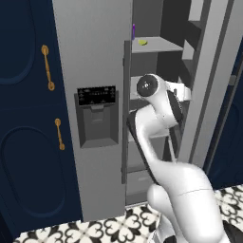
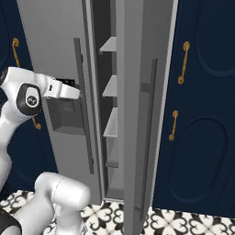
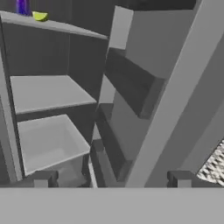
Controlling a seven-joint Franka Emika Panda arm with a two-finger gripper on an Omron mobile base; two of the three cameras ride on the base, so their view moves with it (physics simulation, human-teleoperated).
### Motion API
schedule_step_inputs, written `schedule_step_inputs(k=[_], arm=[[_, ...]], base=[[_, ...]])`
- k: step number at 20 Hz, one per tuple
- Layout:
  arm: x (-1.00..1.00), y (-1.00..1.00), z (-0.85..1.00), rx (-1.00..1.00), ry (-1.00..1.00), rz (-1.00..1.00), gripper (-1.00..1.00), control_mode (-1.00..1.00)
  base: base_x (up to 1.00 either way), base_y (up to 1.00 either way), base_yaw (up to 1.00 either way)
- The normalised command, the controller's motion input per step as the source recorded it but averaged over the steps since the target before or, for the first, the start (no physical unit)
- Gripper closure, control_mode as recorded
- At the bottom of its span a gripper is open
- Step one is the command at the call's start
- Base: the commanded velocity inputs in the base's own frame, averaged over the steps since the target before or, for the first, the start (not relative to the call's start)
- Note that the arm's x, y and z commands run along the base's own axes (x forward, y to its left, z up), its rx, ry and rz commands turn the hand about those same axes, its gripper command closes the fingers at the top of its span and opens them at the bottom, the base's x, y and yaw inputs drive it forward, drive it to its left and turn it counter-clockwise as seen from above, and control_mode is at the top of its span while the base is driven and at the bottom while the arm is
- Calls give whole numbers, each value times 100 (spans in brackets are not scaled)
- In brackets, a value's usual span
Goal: Grab a lemon wedge from the fridge and one ice cube from the ice bowl, and put them in the glass of lemonade.
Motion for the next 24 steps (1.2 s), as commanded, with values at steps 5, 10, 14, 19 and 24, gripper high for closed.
schedule_step_inputs(k=[5,10,14,19,24], arm=[[98,-16,10,-34,32,-17,-100,-100],[52,-84,-4,-3,13,-7,-100,-100],[23,-100,-19,0,2,-3,-100,-100],[0,-100,-14,0,9,-10,-100,-100],[-12,-100,-4,0,6,-14,-100,-100]], base=[[0,0,0],[0,0,0],[0,0,0],[0,0,0],[0,0,0]])
